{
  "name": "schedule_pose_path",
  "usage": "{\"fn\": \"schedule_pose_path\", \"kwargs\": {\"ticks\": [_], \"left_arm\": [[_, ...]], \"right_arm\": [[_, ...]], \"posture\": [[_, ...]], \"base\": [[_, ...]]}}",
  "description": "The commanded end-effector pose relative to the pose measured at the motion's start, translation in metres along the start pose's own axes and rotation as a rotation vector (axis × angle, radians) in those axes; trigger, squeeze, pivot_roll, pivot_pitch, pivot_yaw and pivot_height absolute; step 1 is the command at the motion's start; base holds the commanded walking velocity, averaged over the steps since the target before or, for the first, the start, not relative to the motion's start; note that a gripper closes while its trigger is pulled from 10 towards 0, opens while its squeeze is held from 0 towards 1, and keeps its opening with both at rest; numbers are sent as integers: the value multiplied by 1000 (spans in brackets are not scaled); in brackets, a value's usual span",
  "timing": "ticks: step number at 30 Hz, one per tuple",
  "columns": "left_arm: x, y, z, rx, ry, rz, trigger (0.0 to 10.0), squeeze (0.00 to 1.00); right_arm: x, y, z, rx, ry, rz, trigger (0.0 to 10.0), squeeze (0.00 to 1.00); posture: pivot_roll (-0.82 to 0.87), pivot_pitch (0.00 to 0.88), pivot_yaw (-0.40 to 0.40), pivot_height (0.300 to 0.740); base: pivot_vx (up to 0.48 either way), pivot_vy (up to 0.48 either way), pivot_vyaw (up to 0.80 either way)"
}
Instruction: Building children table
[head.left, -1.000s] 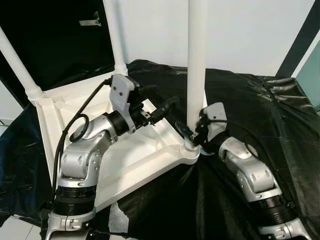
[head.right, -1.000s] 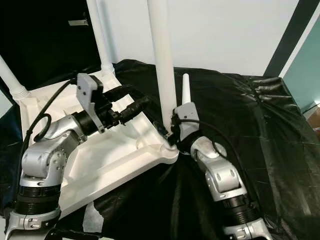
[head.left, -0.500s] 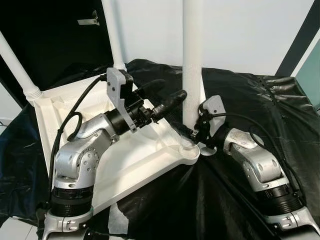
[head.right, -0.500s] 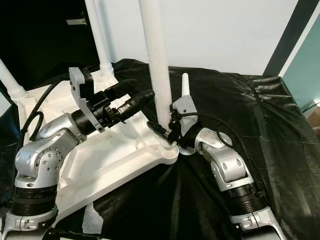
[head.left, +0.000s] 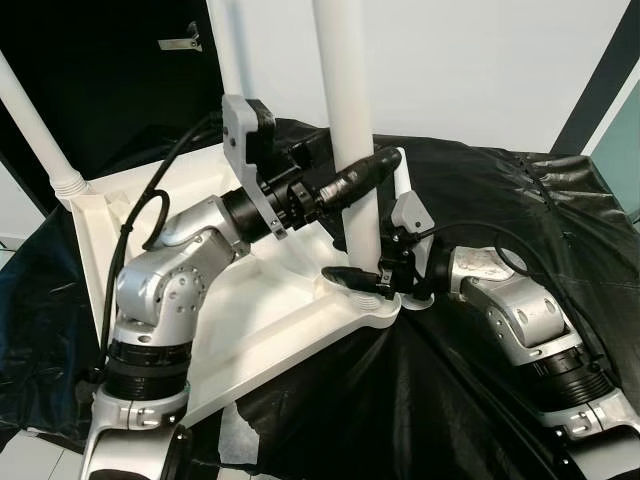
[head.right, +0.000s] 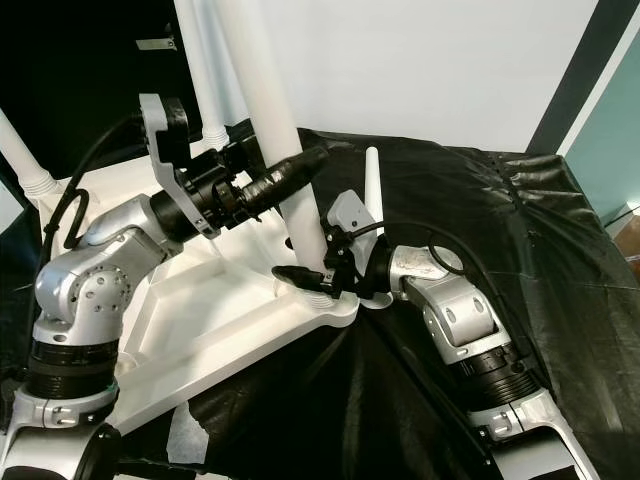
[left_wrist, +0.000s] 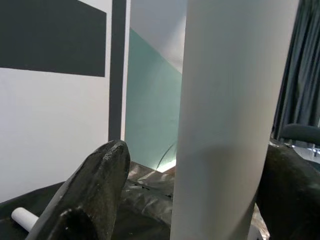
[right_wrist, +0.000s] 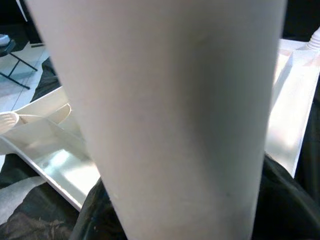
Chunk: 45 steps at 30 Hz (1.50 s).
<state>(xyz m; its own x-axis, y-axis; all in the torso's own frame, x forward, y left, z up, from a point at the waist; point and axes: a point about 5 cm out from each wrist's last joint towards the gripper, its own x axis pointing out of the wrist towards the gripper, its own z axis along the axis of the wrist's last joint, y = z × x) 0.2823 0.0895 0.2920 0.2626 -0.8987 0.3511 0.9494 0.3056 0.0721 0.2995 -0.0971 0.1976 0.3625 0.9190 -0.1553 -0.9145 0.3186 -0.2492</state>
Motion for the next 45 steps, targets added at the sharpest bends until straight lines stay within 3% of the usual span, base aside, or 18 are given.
{"fn": "schedule_pose_path", "kwargs": {"ticks": [1,2,3,15,20,21,22,29,30,31,37,40,45], "left_arm": [[-1,-10,7,15,-9,-228,6353,0],[-2,-9,7,18,2,-233,3961,0],[-3,-9,6,17,13,-237,0,0],[-1,-15,-1,38,73,-252,0,0],[5,-12,-3,70,105,-208,0,0],[7,-9,-3,92,109,-178,7882,0],[9,-7,-3,105,116,-152,10000,0],[17,7,-3,142,147,5,10000,0],[19,11,-3,143,158,51,10000,0],[22,15,-2,150,169,97,10000,0],[28,26,0,145,184,225,10000,0],[36,38,0,165,191,394,10000,0],[42,39,1,179,177,445,10000,0]], "right_arm": [[1,0,4,-19,-10,37,10000,0],[0,0,3,-23,-3,46,10000,0],[0,0,2,-25,2,51,10000,0],[0,-3,1,-20,3,67,10000,0],[2,-4,3,-23,-6,55,10000,0],[3,-7,4,-25,-11,34,10000,773],[4,-10,5,-25,-15,10,10000,1000],[8,-16,5,-42,-24,-68,10000,1000],[9,-17,5,-38,-29,-101,10000,624],[11,-18,4,-34,-34,-134,10000,0],[17,-22,3,-39,-58,-256,10000,0],[26,-27,1,-19,-96,-481,10000,0],[30,-33,1,8,-116,-623,10000,0]], "posture": [[-10,0,-34,740],[-10,0,-34,740],[-11,0,-32,740],[-9,0,-24,740],[-9,0,-22,740],[-12,0,-18,740],[-11,0,-18,740],[-11,0,-16,740],[-7,0,-19,740],[-5,0,-20,740],[0,0,-20,740],[-3,0,-13,740],[-10,0,-7,740]], "base": [[0,0,0],[0,0,0],[0,0,0],[0,0,0],[0,0,0],[0,0,0],[0,0,0],[0,0,0],[0,0,0],[0,0,0],[0,0,0],[0,0,0],[0,0,0]]}}
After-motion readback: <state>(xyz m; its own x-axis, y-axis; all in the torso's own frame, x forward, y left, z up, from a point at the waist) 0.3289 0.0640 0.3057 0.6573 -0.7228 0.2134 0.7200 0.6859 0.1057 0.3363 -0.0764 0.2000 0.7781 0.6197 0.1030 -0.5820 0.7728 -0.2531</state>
